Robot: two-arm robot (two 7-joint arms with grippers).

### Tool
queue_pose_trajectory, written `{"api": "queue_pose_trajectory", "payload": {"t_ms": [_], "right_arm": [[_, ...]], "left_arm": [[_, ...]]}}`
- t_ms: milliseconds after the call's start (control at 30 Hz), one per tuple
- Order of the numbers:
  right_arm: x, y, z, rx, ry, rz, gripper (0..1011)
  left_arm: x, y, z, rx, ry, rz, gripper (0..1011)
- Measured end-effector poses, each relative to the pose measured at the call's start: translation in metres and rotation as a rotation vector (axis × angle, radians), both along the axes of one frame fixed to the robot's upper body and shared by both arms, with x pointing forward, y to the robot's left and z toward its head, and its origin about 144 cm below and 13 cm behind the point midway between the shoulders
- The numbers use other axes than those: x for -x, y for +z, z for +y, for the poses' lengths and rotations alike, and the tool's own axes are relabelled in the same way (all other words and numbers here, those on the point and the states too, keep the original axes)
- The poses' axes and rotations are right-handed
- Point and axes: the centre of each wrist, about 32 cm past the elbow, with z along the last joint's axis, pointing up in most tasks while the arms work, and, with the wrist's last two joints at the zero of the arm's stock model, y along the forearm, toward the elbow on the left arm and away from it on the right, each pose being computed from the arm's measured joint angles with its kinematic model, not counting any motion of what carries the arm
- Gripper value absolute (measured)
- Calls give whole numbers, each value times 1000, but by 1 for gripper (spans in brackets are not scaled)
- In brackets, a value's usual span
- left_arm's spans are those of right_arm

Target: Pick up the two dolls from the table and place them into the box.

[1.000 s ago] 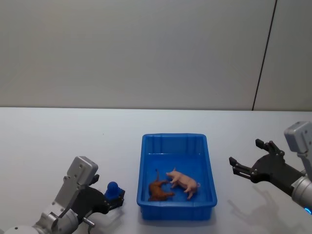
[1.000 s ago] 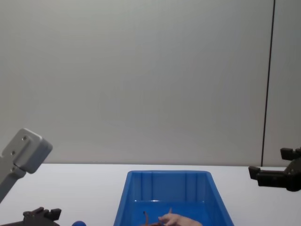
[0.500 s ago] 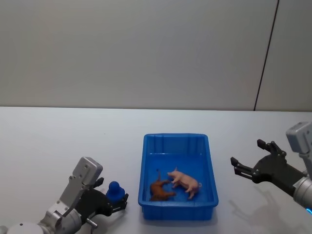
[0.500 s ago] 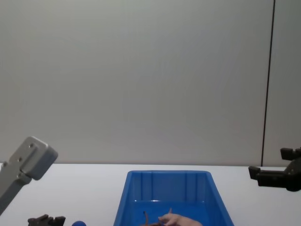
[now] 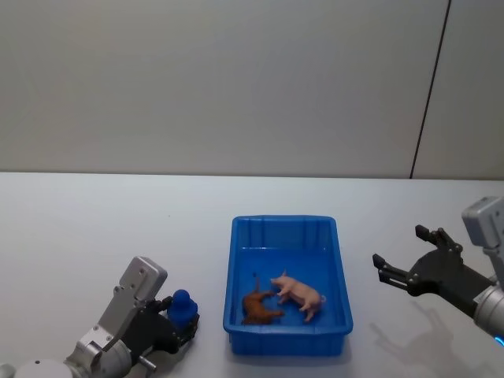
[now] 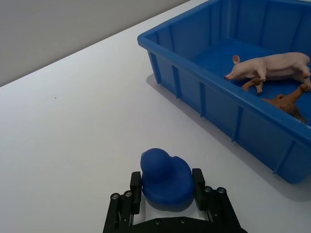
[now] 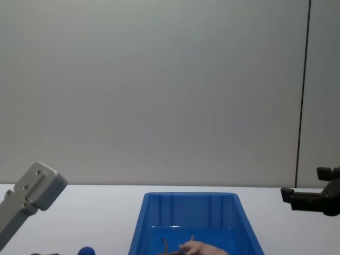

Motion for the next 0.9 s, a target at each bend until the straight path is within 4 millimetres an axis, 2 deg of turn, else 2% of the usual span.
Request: {"api": "queue_pose_trajectory", "payload": {"t_ms": [100, 533, 900], "right_arm": [[0, 0, 0, 0, 0, 0, 1001], [0, 0, 0, 0, 0, 0, 1001], [0, 0, 0, 0, 0, 0, 1001]], "left_arm": [[-1, 0, 1, 0, -2, 3, 576], [-4, 3, 1, -9, -20, -10, 485], [-13, 33, -7, -18, -44, -130, 400]]}}
